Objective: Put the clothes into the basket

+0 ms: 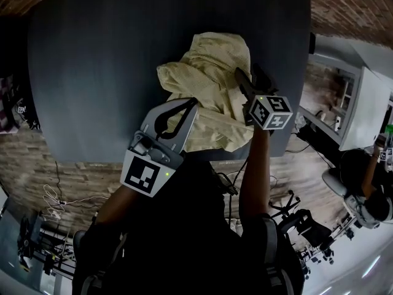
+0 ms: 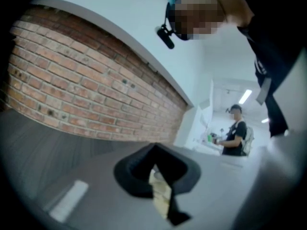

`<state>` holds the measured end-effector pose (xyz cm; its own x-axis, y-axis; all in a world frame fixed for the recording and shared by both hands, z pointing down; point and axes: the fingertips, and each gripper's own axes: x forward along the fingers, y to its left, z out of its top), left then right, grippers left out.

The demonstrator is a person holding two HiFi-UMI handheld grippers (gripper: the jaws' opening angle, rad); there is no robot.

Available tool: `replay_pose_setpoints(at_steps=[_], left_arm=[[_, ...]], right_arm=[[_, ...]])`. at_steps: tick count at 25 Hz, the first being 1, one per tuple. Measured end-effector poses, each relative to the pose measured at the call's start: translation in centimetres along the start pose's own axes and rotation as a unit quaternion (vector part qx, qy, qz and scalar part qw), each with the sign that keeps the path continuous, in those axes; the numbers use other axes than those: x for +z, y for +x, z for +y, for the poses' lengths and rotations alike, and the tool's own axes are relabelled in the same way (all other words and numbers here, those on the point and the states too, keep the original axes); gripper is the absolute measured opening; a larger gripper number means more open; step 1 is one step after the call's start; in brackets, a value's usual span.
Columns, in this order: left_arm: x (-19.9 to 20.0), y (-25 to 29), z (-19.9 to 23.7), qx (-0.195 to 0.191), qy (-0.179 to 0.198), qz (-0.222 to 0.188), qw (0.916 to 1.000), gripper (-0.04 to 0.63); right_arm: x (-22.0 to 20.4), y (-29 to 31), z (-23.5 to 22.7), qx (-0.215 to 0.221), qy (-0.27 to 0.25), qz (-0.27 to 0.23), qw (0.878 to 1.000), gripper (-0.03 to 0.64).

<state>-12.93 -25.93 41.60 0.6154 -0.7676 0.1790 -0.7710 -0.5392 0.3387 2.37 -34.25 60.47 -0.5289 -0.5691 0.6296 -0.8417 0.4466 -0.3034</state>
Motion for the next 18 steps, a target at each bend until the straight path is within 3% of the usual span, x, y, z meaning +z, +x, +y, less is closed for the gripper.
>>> replay_pose_setpoints(at_steps=[7,14,15,17,18], left_arm=[[-0.9,0.5,1.6,0.012,-0.012,0.004,0.9999,0.002],[-1.1,1.0,2.2,0.017,-0.018,0.001,0.9997,0.002],[-1.0,1.0,2.2,0.019,-0.019,0.000,0.9996,0.002],[-1.0,0.8,2.1,0.021,-0.020,-0.002,0.9996,0.002],[-0.9,0.7,2.0,0.021,-0.020,-0.002,0.9996,0.002]], right_arm=[[-2.1,2.7,-1.2,0.023,0.019,0.057,0.998,0.279],[-4.1,3.6,-0.9,0.023,0.023,0.095,0.995,0.274],[-4.1,3.6,-0.9,0.018,0.018,0.094,0.995,0.240],[-3.6,3.3,-0.9,0.002,0.001,0.086,0.996,0.082],[-3.4,3.1,-0.8,-0.002,-0.009,0.085,0.996,0.053]])
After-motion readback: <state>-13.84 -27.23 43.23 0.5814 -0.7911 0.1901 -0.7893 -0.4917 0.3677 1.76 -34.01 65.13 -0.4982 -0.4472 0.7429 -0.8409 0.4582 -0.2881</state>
